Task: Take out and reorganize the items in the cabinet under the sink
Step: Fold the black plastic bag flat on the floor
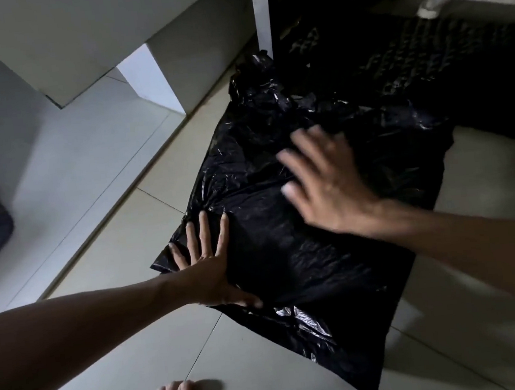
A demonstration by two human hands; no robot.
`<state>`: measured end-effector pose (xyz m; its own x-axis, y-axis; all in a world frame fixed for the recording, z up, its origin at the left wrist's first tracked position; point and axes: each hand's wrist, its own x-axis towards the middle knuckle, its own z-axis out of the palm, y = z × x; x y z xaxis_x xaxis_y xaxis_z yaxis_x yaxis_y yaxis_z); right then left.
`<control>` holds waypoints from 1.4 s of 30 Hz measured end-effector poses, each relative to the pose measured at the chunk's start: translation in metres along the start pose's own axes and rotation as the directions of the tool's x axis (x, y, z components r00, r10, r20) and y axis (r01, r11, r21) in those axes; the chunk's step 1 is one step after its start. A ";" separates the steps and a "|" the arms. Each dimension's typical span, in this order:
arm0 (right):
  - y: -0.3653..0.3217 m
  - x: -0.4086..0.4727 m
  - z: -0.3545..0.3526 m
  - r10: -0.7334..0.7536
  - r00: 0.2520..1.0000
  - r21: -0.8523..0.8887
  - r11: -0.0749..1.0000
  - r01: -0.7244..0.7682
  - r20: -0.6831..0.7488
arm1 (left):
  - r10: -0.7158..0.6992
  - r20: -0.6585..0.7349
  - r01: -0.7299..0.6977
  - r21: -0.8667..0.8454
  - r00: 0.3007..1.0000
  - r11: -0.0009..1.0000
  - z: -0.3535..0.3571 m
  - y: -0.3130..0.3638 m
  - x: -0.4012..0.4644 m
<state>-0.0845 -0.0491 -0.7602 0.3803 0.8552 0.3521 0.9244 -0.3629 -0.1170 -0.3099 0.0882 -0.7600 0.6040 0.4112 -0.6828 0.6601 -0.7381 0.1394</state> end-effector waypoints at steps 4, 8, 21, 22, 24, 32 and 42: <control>-0.073 -0.002 0.047 -0.304 0.899 0.249 0.941 0.231 0.316 | -0.007 0.009 0.006 0.035 1.000 0.999 -0.002 0.003 -0.003; 0.004 0.044 0.065 -0.019 0.900 -0.009 1.000 0.025 0.435 | 0.032 -0.004 -0.032 0.023 0.999 0.999 -0.004 0.002 -0.004; -0.027 0.082 0.063 -0.434 0.900 0.299 0.856 0.422 -0.029 | 0.038 -0.003 -0.038 0.026 0.999 0.999 -0.005 -0.003 -0.002; -0.037 0.083 0.070 -0.445 0.888 0.306 0.867 0.394 0.116 | 0.037 -0.005 -0.037 0.024 0.999 0.999 -0.005 -0.004 -0.002; -0.034 0.100 0.081 -0.316 0.872 0.255 0.939 0.231 0.373 | 0.047 -0.002 -0.046 0.019 0.999 0.999 -0.004 -0.004 -0.002; 0.006 0.175 0.075 0.145 0.723 -0.038 0.986 -0.163 0.675 | 0.066 -0.018 -0.065 0.046 0.998 0.997 -0.001 -0.006 0.001; -0.035 0.086 -0.017 0.254 0.562 -0.206 0.967 -0.148 0.787 | 0.071 -0.020 -0.071 -0.001 0.997 0.997 0.001 -0.012 0.000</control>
<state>-0.0845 0.0311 -0.7103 0.4704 0.6798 -0.5626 0.8319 -0.5543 0.0259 -0.3178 0.0963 -0.7626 0.6582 0.3681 -0.6567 0.6158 -0.7651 0.1884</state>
